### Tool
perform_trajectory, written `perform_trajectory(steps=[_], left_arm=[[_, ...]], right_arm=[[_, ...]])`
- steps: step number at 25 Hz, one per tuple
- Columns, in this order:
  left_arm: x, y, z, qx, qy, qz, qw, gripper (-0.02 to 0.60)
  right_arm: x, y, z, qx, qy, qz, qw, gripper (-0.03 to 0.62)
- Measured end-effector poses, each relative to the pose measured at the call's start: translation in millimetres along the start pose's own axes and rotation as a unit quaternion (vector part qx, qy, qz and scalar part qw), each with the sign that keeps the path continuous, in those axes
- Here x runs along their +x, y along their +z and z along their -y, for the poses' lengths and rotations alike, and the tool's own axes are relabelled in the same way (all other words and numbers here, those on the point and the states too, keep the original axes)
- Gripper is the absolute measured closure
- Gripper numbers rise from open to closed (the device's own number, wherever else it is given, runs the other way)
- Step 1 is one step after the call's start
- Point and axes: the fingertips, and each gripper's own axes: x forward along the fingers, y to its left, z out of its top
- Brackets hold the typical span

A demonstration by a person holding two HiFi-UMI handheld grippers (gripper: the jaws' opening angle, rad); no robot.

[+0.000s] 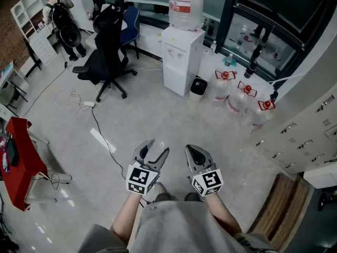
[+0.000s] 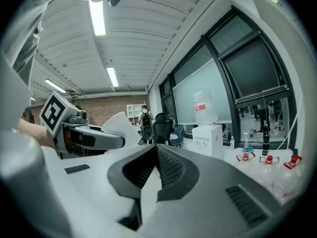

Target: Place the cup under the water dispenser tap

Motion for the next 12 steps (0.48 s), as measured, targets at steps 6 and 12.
perform_trajectory(steps=[6, 12], left_arm=[[-16, 3, -42, 0.018, -0.006, 0.018, 0.9997, 0.324], [-27, -1, -67, 0.021, -0.008, 0.005, 0.9997, 0.324]], right_arm=[[41, 4, -34, -0.020, -0.002, 0.006, 1.000, 0.585], [62, 1, -53, -0.021, -0.006, 0.002, 1.000, 0.585]])
